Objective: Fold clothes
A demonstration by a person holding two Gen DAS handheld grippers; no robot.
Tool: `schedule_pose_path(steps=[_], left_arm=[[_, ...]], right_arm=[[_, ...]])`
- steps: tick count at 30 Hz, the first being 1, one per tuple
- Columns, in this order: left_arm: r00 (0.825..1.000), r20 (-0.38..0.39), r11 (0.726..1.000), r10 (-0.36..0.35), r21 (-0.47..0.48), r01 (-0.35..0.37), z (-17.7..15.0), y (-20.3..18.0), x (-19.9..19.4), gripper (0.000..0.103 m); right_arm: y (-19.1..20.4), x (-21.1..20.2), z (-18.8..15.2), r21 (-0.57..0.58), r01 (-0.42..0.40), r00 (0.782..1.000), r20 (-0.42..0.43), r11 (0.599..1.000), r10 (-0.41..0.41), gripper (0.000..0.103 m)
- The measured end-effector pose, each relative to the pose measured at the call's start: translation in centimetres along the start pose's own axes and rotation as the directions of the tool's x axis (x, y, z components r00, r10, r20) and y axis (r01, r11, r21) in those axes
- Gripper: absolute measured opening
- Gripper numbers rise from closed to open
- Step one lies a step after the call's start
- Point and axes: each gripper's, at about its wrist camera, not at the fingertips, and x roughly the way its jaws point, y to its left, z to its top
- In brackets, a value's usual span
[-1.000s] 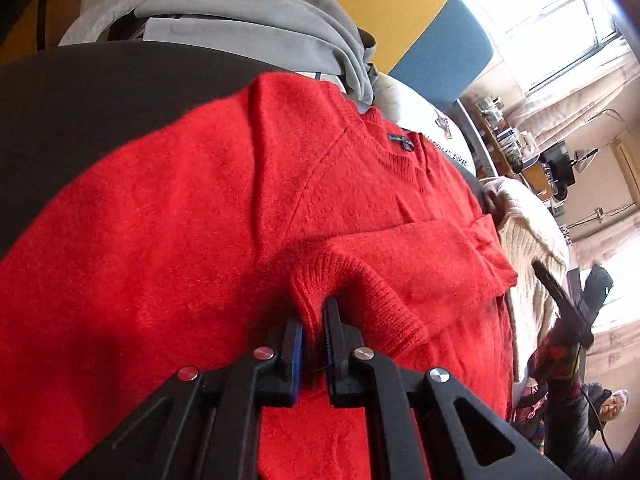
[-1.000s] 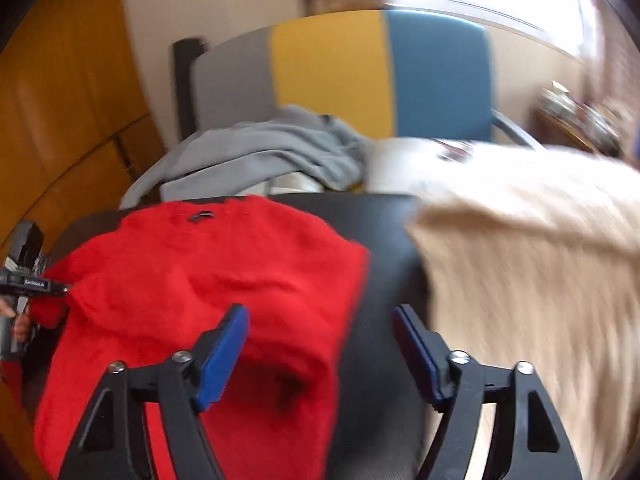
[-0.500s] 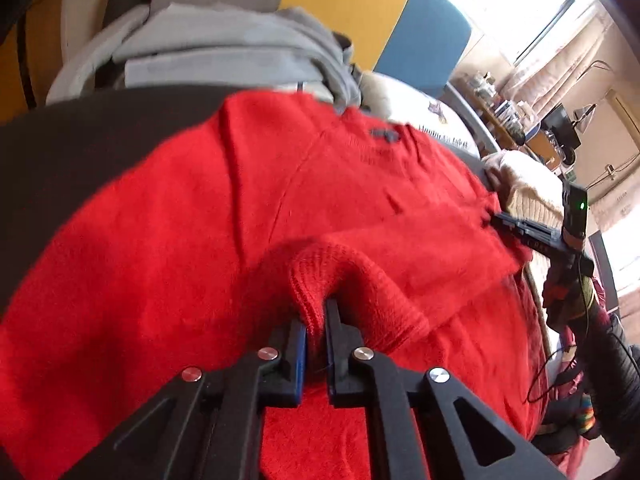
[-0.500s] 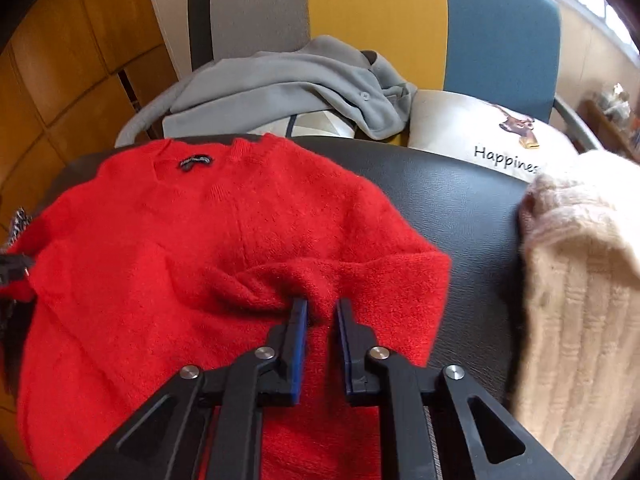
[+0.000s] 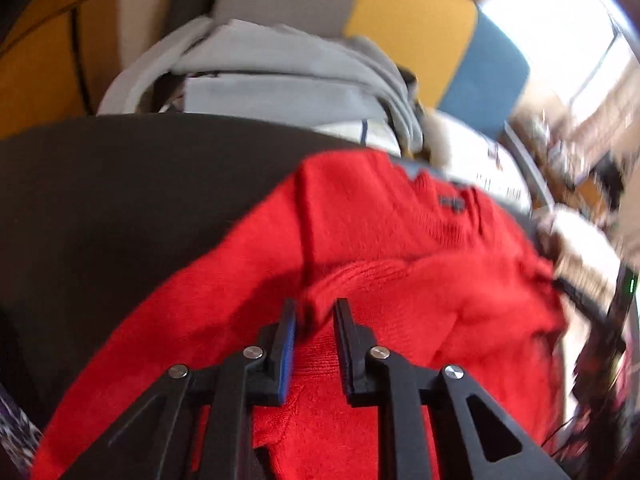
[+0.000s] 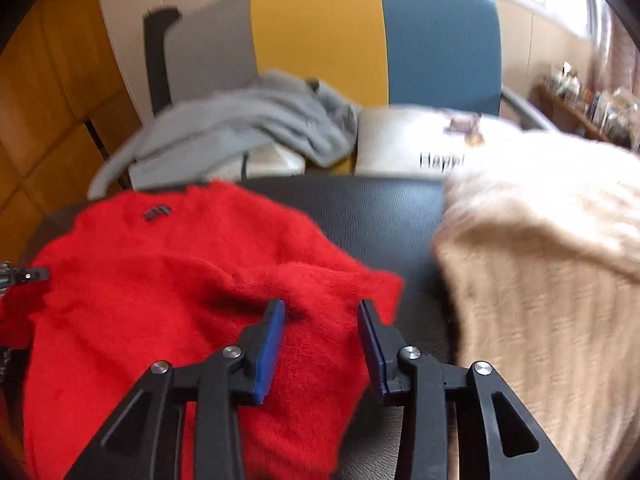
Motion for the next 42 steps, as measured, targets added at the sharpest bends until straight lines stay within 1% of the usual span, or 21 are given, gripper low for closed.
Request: schedule_pose_path(steps=[3, 4, 5, 7, 8, 10, 12, 15, 17, 19, 20, 23, 24, 25, 26, 28, 31, 34, 36, 40, 42], left_arm=[[0.996, 0.084, 0.999, 0.025, 0.03, -0.028, -0.6, -0.6, -1.6, 0.017], [0.995, 0.093, 0.998, 0.02, 0.054, -0.025, -0.8, -1.0, -1.6, 0.017], [0.995, 0.094, 0.996, 0.013, 0.081, -0.02, -1.1, -1.4, -1.5, 0.017], [0.996, 0.068, 0.99, 0.049, 0.131, -0.058, -1.7, -2.3, -0.4, 0.018], [0.997, 0.017, 0.988, 0.07, 0.14, -0.072, -2.2, -2.5, 1.0, 0.018], [0.996, -0.044, 0.991, 0.082, 0.113, -0.077, -3.2, -2.2, 2.8, 0.018], [0.997, 0.009, 0.991, 0.073, 0.113, -0.074, -4.4, -1.9, 2.4, 0.02], [0.998, 0.01, 0.996, 0.062, 0.063, -0.062, -4.9, -1.3, 1.8, 0.02], [0.996, 0.015, 0.994, 0.088, 0.059, -0.089, -4.5, -2.1, 1.0, 0.019], [0.996, 0.058, 0.995, 0.069, 0.072, -0.073, -4.4, -3.6, -0.1, 0.018], [0.996, 0.078, 0.994, 0.05, 0.094, -0.057, -4.3, -4.9, -0.5, 0.018], [0.993, 0.117, 0.981, -0.034, 0.195, 0.011, -4.2, -9.8, -0.8, 0.019], [0.991, 0.116, 0.973, -0.065, 0.227, 0.037, -4.2, -11.5, -0.5, 0.019], [0.991, 0.105, 0.963, -0.089, 0.263, 0.059, -4.3, -13.2, 0.0, 0.019], [0.99, 0.088, 0.951, -0.108, 0.299, 0.078, -4.5, -15.0, 0.7, 0.019], [0.992, 0.069, 0.934, -0.107, 0.35, 0.076, -5.5, -17.5, 2.0, 0.019], [0.997, -0.023, 0.932, -0.079, 0.354, 0.082, -7.4, -18.4, 5.1, 0.019], [0.993, 0.032, 0.938, -0.116, 0.332, 0.099, -8.9, -17.3, 4.8, 0.019], [0.991, 0.054, 0.944, -0.119, 0.316, 0.096, -9.2, -17.1, 4.9, 0.018], [0.991, 0.08, 0.953, -0.108, 0.29, 0.081, -9.5, -17.1, 5.1, 0.018], [0.988, 0.088, 0.959, -0.125, 0.264, 0.098, -9.4, -16.7, 4.8, 0.018]], right_arm=[[0.1, -0.2, -1.0, -0.012, -0.022, 1.0, 0.002, 1.0, 0.022, 0.042], [0.1, -0.2, -1.4, -0.017, -0.029, 1.0, 0.003, 0.999, 0.029, 0.042], [0.2, -0.3, -1.7, -0.021, -0.036, 0.999, 0.004, 0.999, 0.036, 0.042], [0.2, -0.4, -2.4, -0.029, -0.05, 0.999, 0.005, 0.998, 0.05, 0.044], [0.3, -0.4, -2.8, -0.033, -0.057, 0.998, 0.006, 0.998, 0.058, 0.044], [0.3, -0.5, -3.5, -0.042, -0.072, 0.997, 0.007, 0.997, 0.072, 0.043], [0.4, -0.6, -4.2, -0.05, -0.086, 0.996, 0.008, 0.995, 0.086, 0.043], [0.5, -0.8, -5.2, -0.063, -0.107, 0.994, 0.009, 0.992, 0.108, 0.044], [0.6, -0.9, -5.8, -0.072, -0.12, 0.993, 0.008, 0.99, 0.121, 0.044], [1.1, -1.6, -5.0, -0.074, -0.113, 0.994, -0.019, 0.991, 0.112, 0.046], [1.2, -2.0, -4.4, -0.062, -0.128, 0.992, -0.007, 0.99, 0.128, 0.046], [1.1, -3.0, -2.1, -0.003, -0.234, 0.971, 0.056, 0.972, 0.234, 0.047], [1.2, -2.6, -1.2, 0.009, -0.23, 0.972, 0.048, 0.973, 0.229, 0.047], [1.3, -2.0, -0.3, 0.021, -0.23, 0.973, 0.036, 0.973, 0.229, 0.047], [1.3, -0.9, 0.5, 0.038, -0.265, 0.964, 0.0, 0.964, 0.265, 0.049], [1.3, 2.0, 1.7, 0.071, -0.299, 0.946, -0.113, 0.952, 0.305, 0.044], [1.4, 4.7, 2.2, -0.004, -0.136, 0.981, -0.142, 0.991, 0.134, 0.038], [0.3, 4.9, 1.6, 0.016, -0.13, 0.991, -0.026, 0.991, 0.13, 0.038], [0.7, 4.5, 0.6, -0.01, -0.121, 0.992, 0.034, 0.993, 0.121, 0.038], [1.5, 4.5, 0.8, -0.036, -0.093, 0.995, 0.034, 0.995, 0.094, 0.039], [2.0, 3.8, 1.0, -0.049, -0.055, 0.998, 0.025, 0.997, 0.057, 0.041]])
